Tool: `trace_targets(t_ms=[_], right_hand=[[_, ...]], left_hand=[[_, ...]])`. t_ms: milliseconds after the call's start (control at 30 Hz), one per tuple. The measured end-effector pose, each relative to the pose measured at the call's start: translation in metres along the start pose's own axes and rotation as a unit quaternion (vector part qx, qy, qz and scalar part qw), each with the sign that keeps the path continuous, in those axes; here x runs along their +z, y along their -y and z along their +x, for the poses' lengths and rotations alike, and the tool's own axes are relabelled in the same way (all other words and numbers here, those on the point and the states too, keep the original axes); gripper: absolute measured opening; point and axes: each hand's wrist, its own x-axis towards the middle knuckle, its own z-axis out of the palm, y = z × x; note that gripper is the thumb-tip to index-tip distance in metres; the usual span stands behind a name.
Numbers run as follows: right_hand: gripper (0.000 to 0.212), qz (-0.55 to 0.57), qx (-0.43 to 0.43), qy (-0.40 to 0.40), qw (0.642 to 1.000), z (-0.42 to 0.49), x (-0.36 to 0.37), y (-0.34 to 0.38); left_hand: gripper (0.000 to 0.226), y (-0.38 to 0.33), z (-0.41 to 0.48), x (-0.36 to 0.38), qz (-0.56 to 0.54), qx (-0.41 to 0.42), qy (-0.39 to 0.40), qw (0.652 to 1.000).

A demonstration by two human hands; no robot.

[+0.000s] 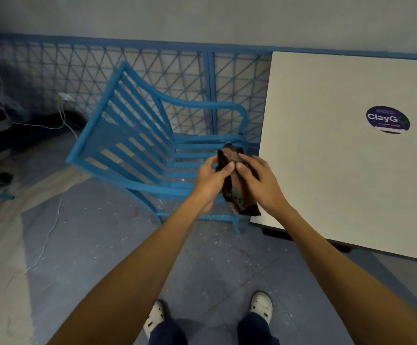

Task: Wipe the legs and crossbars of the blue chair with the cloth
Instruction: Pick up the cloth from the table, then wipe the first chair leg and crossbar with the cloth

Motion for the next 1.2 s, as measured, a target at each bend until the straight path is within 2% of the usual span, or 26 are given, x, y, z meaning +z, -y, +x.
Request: trace_targets(t_ms=[67,133,233,300,433,667,733,833,967,1067,1200], right_hand=[[0.047,0.066,-0.011,0.026,0.997,0.002,0.032,0.023],[0.048,0.155,-0.007,0.035,0.987,0.003,0.066,0.042],[0.050,0.285,0.039,0.014,0.958,0.005,0.133,0.068],[0.049,0.316,0.052,-0.011,0.947,0.007,0.154,0.074],[0.044,0.226,0.080,-0.016,0.971,0.001,0.235,0.072],[0.044,0.056,0.107,0.040,0.992,-0.006,0.294,0.007],[0.046,0.039,0.111,0.063,0.991,-0.006,0.309,-0.021],[0.047,0.019,0.115,0.083,0.990,0.002,0.334,-0.073],[0.044,0.000,0.112,0.067,0.991,0.022,0.364,-0.147],[0.042,0.009,0.112,0.048,0.992,0.038,0.378,-0.189],[0.044,0.021,0.074,0.038,0.996,0.066,0.398,-0.243]], left_hand=[[0.014,-0.010,0.002,-0.030,-0.026,0.011,0.040,0.999],[0.019,-0.019,0.003,-0.062,-0.060,0.008,0.059,0.996],[0.032,-0.025,0.014,-0.126,-0.076,-0.020,0.081,0.994],[0.035,-0.031,0.017,-0.146,-0.072,-0.032,0.080,0.994],[0.028,-0.003,0.025,-0.231,-0.016,-0.064,0.062,0.996],[0.012,0.078,0.052,-0.295,0.042,-0.098,0.051,0.993],[0.007,0.112,0.065,-0.310,0.063,-0.113,0.065,0.989],[0.013,0.168,0.093,-0.325,0.103,-0.124,0.072,0.984],[0.007,0.236,0.135,-0.332,0.140,-0.115,0.067,0.981],[0.017,0.277,0.164,-0.333,0.153,-0.090,0.065,0.982],[0.014,0.326,0.204,-0.332,0.155,-0.036,0.067,0.985]])
